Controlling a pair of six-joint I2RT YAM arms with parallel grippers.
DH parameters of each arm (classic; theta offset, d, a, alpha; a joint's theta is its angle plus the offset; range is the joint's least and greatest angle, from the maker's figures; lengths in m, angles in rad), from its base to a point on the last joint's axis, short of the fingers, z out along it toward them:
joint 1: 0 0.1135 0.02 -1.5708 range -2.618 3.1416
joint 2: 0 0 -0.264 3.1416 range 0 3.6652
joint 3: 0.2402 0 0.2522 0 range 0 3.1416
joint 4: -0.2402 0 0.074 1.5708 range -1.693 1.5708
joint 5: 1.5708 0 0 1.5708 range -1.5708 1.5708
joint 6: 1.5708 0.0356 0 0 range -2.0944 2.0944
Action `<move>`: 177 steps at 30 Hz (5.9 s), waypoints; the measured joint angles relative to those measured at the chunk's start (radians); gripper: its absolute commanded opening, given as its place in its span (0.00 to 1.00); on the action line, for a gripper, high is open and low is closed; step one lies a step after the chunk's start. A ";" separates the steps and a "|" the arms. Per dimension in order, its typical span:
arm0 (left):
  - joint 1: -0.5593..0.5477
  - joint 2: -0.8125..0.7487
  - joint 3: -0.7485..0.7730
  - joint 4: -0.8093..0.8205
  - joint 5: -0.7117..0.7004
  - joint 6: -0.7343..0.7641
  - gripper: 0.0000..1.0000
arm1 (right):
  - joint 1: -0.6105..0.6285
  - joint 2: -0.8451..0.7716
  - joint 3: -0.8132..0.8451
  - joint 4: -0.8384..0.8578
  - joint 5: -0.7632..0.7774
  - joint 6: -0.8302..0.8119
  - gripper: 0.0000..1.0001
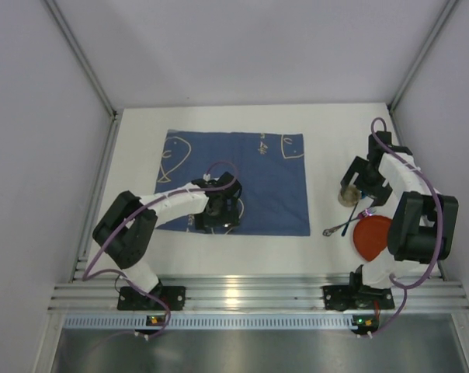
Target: Set the dinner table for one person
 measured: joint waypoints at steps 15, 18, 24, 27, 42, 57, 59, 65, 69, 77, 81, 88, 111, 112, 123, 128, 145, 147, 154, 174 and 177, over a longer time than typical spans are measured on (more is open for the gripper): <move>-0.023 0.040 0.053 -0.021 0.079 -0.024 0.96 | -0.006 0.044 0.060 -0.008 0.013 -0.001 0.95; -0.060 0.083 0.111 -0.015 0.098 -0.024 0.96 | -0.011 0.045 0.060 -0.013 0.032 -0.001 0.88; -0.093 0.098 0.133 -0.015 0.111 -0.020 0.96 | -0.026 0.053 0.060 -0.016 0.065 0.000 0.59; -0.092 0.097 0.139 -0.032 0.102 -0.019 0.97 | -0.027 0.065 0.060 -0.015 0.066 0.003 0.54; -0.056 -0.052 0.043 -0.076 0.005 0.013 0.98 | -0.026 0.126 -0.031 0.061 0.049 0.028 0.11; 0.074 -0.134 -0.143 -0.036 0.006 0.102 0.98 | 0.055 0.118 0.084 0.013 0.027 0.063 0.00; 0.082 -0.139 -0.144 -0.049 -0.005 0.109 0.98 | 0.087 0.108 0.122 0.006 0.026 0.079 0.00; 0.088 -0.140 -0.116 -0.107 -0.024 0.113 0.98 | 0.248 0.117 0.288 -0.019 -0.002 0.122 0.00; 0.089 -0.150 -0.037 -0.164 -0.029 0.115 0.98 | 0.346 0.223 0.460 -0.014 -0.011 0.141 0.00; 0.089 -0.222 0.115 -0.232 -0.064 0.119 0.98 | 0.398 0.550 0.747 -0.019 -0.002 0.146 0.00; 0.090 -0.251 0.109 -0.275 -0.064 0.112 0.98 | 0.401 0.715 0.917 -0.031 0.001 0.146 0.00; 0.090 -0.365 0.041 -0.322 -0.065 0.080 0.98 | 0.402 0.832 1.039 -0.037 -0.024 0.152 0.47; 0.049 -0.378 0.006 -0.214 0.030 0.139 0.98 | -0.039 -0.130 -0.008 0.040 -0.095 0.111 0.79; 0.039 -0.376 0.003 -0.207 0.035 0.138 0.98 | -0.039 -0.142 -0.070 0.039 -0.107 0.111 0.78; -0.003 -0.416 -0.048 -0.171 0.041 0.116 0.97 | -0.055 -0.134 -0.282 0.068 -0.211 0.104 0.68; -0.003 -0.514 -0.110 -0.187 0.029 0.092 0.97 | -0.055 -0.085 -0.277 0.102 -0.223 0.106 0.63; -0.004 -0.588 -0.145 -0.202 0.025 0.060 0.97 | -0.048 -0.082 -0.225 0.083 -0.204 0.092 0.53; -0.004 -0.588 -0.149 -0.202 0.025 0.060 0.97 | -0.048 -0.114 -0.191 0.053 -0.188 0.079 0.53; -0.004 -0.581 -0.156 -0.198 0.026 0.060 0.97 | -0.048 -0.234 -0.149 0.016 -0.141 0.042 0.52; -0.006 -0.577 -0.158 -0.193 0.027 0.060 0.97 | -0.044 -0.106 -0.248 0.064 -0.064 0.031 0.37; -0.006 -0.577 -0.158 -0.193 0.027 0.060 0.97 | -0.044 -0.088 -0.257 0.079 -0.056 0.028 0.35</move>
